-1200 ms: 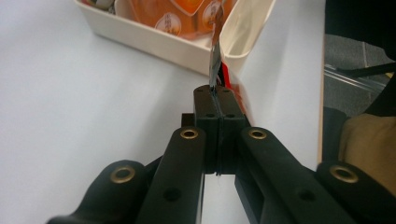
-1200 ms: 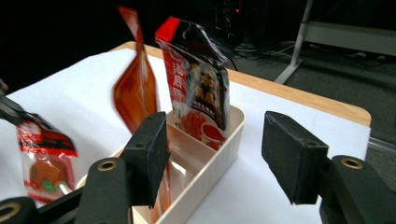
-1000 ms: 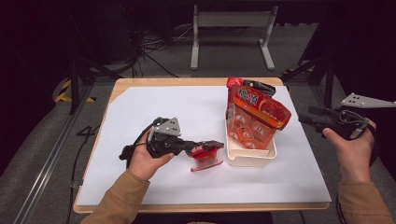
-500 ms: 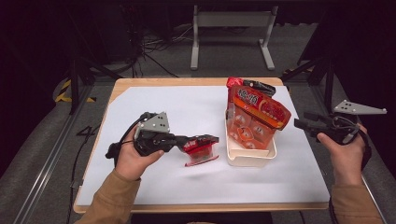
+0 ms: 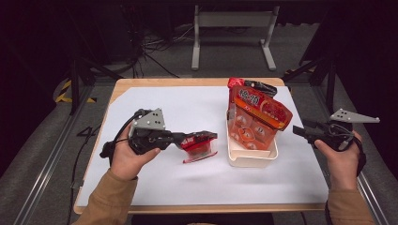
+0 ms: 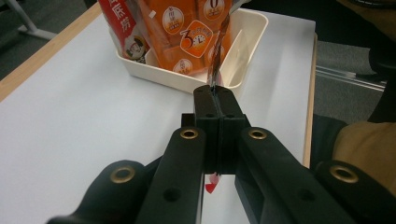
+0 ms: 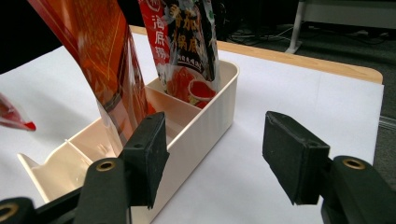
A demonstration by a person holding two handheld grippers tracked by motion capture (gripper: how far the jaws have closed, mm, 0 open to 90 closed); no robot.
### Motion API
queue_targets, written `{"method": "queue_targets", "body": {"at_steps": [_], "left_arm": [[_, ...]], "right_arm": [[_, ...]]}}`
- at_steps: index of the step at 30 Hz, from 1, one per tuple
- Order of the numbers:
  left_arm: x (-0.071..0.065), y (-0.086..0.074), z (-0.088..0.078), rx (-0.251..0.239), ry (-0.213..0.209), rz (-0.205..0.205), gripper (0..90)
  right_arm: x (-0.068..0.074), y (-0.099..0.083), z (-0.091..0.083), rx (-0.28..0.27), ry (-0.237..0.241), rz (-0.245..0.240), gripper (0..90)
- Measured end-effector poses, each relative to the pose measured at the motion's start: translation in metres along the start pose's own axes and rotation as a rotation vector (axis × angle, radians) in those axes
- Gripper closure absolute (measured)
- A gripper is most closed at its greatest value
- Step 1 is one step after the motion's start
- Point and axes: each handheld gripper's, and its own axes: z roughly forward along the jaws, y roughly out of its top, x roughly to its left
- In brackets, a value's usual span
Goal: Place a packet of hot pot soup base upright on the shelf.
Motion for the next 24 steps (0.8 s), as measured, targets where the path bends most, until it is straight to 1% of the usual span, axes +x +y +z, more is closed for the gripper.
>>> {"method": "queue_targets", "body": {"at_steps": [2,5,6,9,11,14,16,20,24], "left_arm": [[0.001,0.002,-0.003,-0.006,0.001,0.000,90.0],[0.003,0.004,-0.005,-0.018,-0.004,0.001,90.0],[0.003,0.005,-0.005,-0.016,-0.003,0.004,90.0],[0.005,0.008,-0.006,-0.012,-0.005,0.011,90.0],[0.006,0.010,-0.006,-0.013,-0.014,0.018,90.0],[0.006,0.013,-0.007,-0.011,-0.012,0.021,90.0],[0.007,0.016,-0.007,-0.008,-0.011,0.030,90.0],[0.007,0.021,-0.007,0.001,-0.010,0.043,90.0],[0.010,0.027,-0.007,-0.001,-0.014,0.048,90.0]], "right_arm": [[0.000,-0.002,0.001,0.003,0.001,-0.003,40.1],[-0.002,-0.005,0.003,0.017,-0.010,-0.011,40.1],[-0.002,-0.006,0.003,0.017,-0.010,-0.007,40.0],[-0.004,-0.008,0.003,0.021,-0.015,-0.019,40.1],[-0.004,-0.010,0.004,0.025,-0.017,-0.022,39.8],[-0.005,-0.012,0.005,0.030,-0.023,-0.027,39.1],[-0.006,-0.014,0.006,0.034,-0.028,-0.031,39.1],[-0.007,-0.015,0.007,0.037,-0.028,-0.031,39.0],[-0.007,-0.015,0.008,0.038,-0.030,-0.030,38.8]]}}
